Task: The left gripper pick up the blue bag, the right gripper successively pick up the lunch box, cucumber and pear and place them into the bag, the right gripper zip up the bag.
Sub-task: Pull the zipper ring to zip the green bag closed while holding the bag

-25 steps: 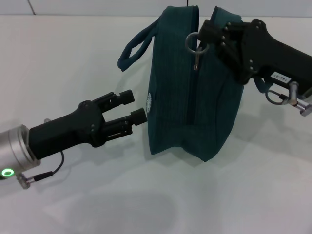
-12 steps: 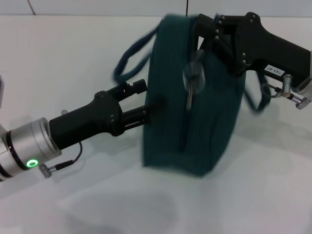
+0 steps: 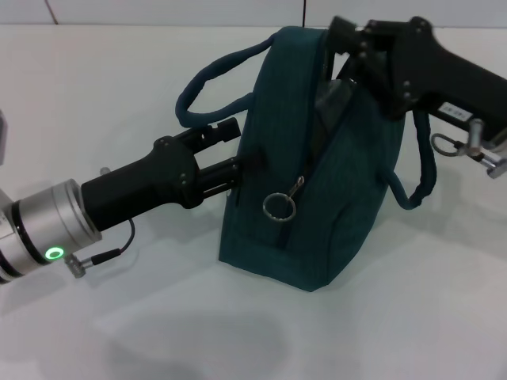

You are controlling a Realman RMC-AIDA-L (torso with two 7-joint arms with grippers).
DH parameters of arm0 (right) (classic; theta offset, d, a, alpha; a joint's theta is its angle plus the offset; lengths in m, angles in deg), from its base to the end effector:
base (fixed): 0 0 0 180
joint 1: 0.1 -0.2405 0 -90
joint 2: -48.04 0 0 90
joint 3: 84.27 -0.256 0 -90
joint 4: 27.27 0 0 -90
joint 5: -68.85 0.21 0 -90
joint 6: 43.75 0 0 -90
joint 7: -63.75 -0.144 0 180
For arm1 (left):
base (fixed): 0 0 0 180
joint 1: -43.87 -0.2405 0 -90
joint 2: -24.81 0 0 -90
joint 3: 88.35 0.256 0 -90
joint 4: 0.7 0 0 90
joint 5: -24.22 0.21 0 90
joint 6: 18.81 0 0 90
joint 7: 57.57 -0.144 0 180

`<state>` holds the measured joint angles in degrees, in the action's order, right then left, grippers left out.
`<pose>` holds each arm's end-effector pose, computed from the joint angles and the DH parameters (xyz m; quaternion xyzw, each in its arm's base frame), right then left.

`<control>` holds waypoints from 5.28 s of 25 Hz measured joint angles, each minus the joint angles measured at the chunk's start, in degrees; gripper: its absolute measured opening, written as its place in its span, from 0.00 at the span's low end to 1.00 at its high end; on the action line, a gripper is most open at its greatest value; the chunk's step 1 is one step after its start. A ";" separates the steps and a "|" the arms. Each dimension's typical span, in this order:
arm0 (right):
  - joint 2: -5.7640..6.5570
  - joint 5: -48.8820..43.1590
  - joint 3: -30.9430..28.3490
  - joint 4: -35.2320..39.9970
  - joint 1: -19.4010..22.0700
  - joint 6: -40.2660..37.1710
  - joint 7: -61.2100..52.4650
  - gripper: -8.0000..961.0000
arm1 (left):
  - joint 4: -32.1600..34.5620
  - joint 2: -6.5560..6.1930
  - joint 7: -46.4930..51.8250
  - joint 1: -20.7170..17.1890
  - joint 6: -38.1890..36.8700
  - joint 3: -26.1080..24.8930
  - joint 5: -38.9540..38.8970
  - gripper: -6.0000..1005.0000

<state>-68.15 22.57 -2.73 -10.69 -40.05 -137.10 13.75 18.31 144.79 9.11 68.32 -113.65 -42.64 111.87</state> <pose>0.1555 0.3473 -0.0173 -0.8492 0.0260 0.5109 0.1310 -0.2612 0.2838 -0.0265 -0.8463 -0.2566 -0.4463 0.1370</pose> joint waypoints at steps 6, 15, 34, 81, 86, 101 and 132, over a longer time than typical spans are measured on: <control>0.00 4.83 0.08 1.22 4.71 -3.29 -0.22 0.06 | 0.20 -0.24 0.94 -0.17 -0.52 0.07 0.05 0.74; 0.40 4.30 5.30 0.56 12.31 -12.31 -4.31 0.17 | 0.77 -1.34 3.58 -0.91 -1.12 -0.19 0.13 0.73; 0.15 4.26 23.89 -3.93 14.47 -1.44 -8.91 0.75 | 0.63 -0.67 8.43 -1.04 -2.88 0.18 3.48 0.73; 0.35 10.06 25.82 0.50 18.05 2.53 -9.64 0.74 | 0.24 -0.53 8.36 -1.20 -4.20 1.59 3.58 0.73; 0.29 10.56 25.46 0.43 18.78 2.84 -9.32 0.74 | 0.23 -0.53 8.27 -1.18 -4.07 1.58 3.57 0.73; -0.01 10.43 28.45 1.10 15.34 5.18 -9.59 0.74 | 0.24 -0.53 8.11 -1.15 -3.78 1.58 3.65 0.73; 0.00 10.86 29.61 1.49 15.22 6.52 -9.31 0.72 | 0.24 -0.43 8.03 -1.20 -3.72 1.58 3.94 0.73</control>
<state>-68.15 33.43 26.88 -9.20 -24.82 -130.57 4.43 18.55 144.36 17.14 67.12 -117.37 -41.06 115.81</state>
